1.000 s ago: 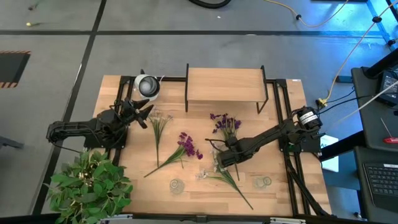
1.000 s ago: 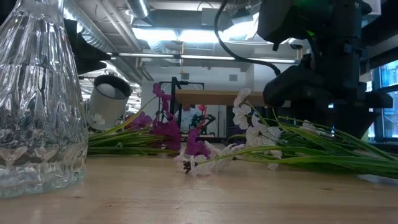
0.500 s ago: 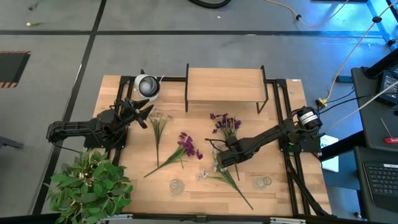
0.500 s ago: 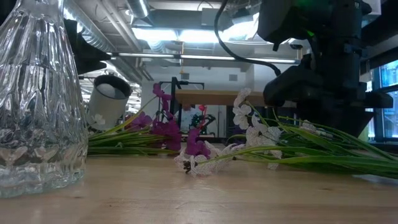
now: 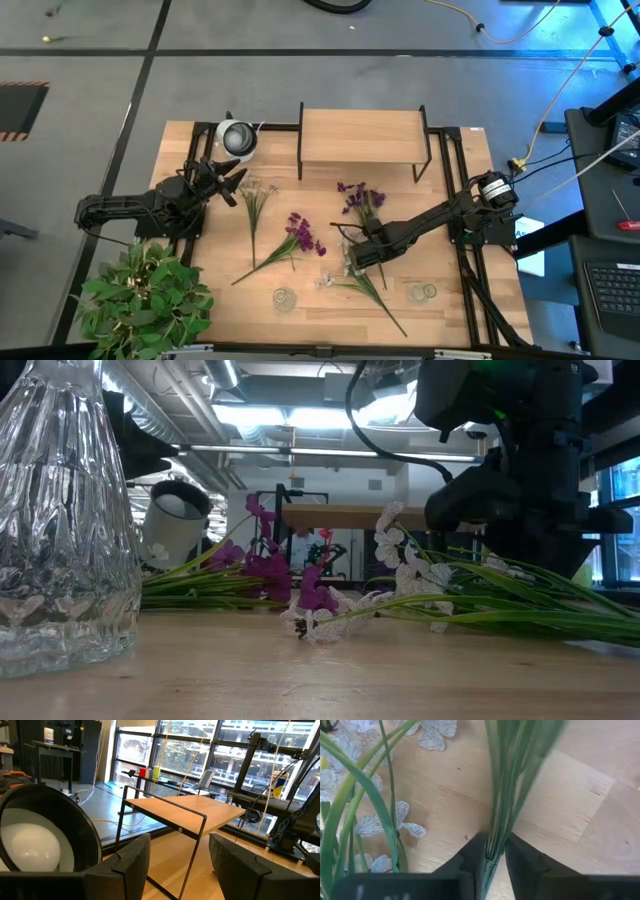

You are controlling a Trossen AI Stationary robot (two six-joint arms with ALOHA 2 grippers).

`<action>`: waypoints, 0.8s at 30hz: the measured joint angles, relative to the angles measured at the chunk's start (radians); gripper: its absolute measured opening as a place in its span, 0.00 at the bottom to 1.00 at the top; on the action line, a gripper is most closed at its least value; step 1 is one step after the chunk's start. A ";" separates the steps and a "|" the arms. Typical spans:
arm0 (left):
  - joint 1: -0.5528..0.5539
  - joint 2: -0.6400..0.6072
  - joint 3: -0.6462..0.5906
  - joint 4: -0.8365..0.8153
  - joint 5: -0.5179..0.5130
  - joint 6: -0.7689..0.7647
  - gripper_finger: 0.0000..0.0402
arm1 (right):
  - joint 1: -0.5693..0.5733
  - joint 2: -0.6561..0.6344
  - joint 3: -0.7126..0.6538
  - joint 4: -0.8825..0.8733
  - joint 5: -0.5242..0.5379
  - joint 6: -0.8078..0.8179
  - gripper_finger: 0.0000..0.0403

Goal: Pick and place flowers into a vace then onto a shelf
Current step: Put the left purple flowers into the right transparent vase

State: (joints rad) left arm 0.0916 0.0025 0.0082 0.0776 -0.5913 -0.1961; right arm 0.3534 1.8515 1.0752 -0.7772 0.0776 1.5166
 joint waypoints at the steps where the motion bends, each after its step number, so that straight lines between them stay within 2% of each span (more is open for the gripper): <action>1: 0.000 0.000 0.000 0.000 0.000 0.000 0.49 | 0.000 0.000 0.000 -0.001 0.000 0.000 0.16; 8: 0.000 0.000 0.000 0.000 0.000 0.000 0.49 | 0.000 0.006 0.036 -0.035 -0.003 -0.023 0.03; 12: 0.000 0.000 0.000 0.000 0.000 0.000 0.49 | 0.001 -0.025 0.092 -0.042 0.043 -0.052 0.03; 17: 0.000 0.000 0.000 0.000 0.000 0.000 0.49 | 0.004 -0.142 0.153 -0.072 0.222 -0.056 0.02; 21: 0.000 0.000 0.000 0.000 0.001 0.000 0.49 | 0.046 -0.293 0.202 -0.132 0.433 -0.058 0.02; 24: 0.000 0.000 0.000 0.000 0.001 0.000 0.49 | 0.122 -0.416 0.227 -0.149 0.601 -0.078 0.02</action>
State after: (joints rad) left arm 0.0915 0.0021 0.0086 0.0780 -0.5907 -0.1963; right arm 0.4754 1.4358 1.3021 -0.9266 0.6789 1.4382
